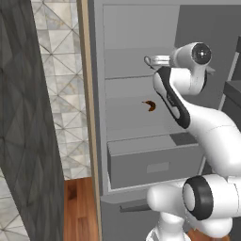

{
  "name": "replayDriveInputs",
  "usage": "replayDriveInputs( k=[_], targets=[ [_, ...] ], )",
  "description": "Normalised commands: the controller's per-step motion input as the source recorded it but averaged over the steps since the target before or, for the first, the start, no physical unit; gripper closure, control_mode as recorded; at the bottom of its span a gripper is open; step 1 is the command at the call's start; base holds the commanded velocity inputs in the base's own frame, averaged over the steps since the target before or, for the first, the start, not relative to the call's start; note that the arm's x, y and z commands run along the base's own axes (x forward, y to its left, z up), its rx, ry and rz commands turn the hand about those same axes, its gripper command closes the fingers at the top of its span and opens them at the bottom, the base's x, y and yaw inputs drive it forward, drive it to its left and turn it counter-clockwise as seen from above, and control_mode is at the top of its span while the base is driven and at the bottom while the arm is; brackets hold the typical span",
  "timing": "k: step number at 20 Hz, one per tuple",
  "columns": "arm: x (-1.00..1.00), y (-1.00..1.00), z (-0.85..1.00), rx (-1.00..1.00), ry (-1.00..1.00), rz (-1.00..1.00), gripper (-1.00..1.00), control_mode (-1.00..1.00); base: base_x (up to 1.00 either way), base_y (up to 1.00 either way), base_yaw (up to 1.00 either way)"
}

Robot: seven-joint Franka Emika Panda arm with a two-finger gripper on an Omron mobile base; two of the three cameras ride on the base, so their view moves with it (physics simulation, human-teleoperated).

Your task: Take the fish out of the fridge, briefly rinse it in the sink, and place it on the tray next to the sink.

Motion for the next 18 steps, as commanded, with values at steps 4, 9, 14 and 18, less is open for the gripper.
replayDriveInputs(
  k=[4, 9, 14, 18],
  targets=[
    [0.77, 0.28, 0.0, 0.03, 0.03, 0.0, -1.0, -1.0, 0.0, 0.0, 0.0],
    [0.44, 0.18, 0.0, 0.0, 0.09, 0.0, -1.0, -1.0, 0.0, 0.0, 0.0],
    [0.39, 0.0, 0.0, 0.0, 0.12, 0.0, -1.0, -1.0, 0.0, 0.0, 0.0],
    [0.17, -0.01, 0.0, 0.0, 0.1, 0.0, -1.0, -1.0, 0.0, 0.0, 0.0]
  ],
)
